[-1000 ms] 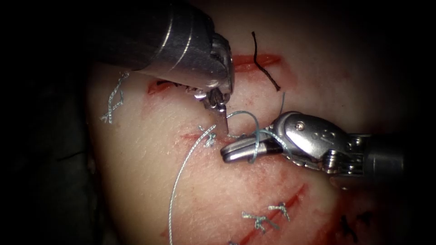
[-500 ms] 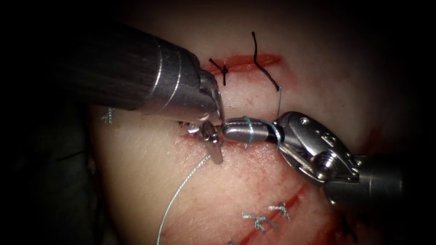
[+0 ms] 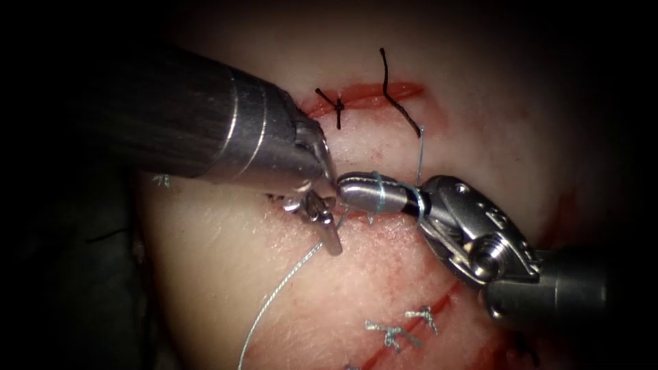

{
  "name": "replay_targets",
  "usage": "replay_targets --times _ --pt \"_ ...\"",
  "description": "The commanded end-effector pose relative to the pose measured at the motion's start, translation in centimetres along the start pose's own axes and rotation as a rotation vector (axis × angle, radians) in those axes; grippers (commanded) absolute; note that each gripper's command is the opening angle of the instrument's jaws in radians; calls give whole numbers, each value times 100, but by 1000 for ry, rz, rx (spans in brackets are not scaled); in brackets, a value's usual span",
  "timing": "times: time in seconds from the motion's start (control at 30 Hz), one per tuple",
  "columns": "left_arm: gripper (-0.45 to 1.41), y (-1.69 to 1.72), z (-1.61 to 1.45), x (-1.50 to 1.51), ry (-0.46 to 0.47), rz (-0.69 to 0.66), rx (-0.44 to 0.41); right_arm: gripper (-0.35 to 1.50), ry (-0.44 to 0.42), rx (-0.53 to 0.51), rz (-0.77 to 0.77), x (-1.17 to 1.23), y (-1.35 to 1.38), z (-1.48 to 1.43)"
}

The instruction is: Wound Closure

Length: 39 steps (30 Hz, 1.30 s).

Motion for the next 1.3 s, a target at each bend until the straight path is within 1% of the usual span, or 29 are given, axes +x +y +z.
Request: replay_targets --times 0.03,0.27,0.37,0.47,0.6,0.67,0.8,0.9,0.97,1.1,1.3 --pt "-45 -3 7 5 3 3 -7 -35 5 -16 -15 -5 1 3" --pt "-45 -3 11 6 19 -6 -26 -35 16 -41 -19 -8 0 0" --pt "-45 -3 11 6 19 -6 -26 -35 23 -107 -125 -12 0 3" --pt "-45 -2 11 7 21 -8 -29 -35 13 -158 -177 -16 -5 5" --pt "-45 3 14 12 25 -12 -31 -35 -47 -254 -300 -19 -14 6" --pt "-45 8 14 14 27 -14 -35 -35 -59 -299 -313 -20 -16 6" --pt "-45 15 13 16 28 -17 -39 -35 -91 -421 -338 -20 -18 7" --pt "-45 19 14 18 29 -20 -39 -35 -139 -500 -350 -20 -18 6" --pt "-45 22 15 21 30 -22 -39 -35 -194 -573 -357 -20 -18 4" --pt "-45 25 17 26 32 -27 -38 -35 -283 -608 -345 -20 -20 2" --pt "-45 30 19 29 41 -30 -38 -35 -365 -645 -323 -22 -28 3"
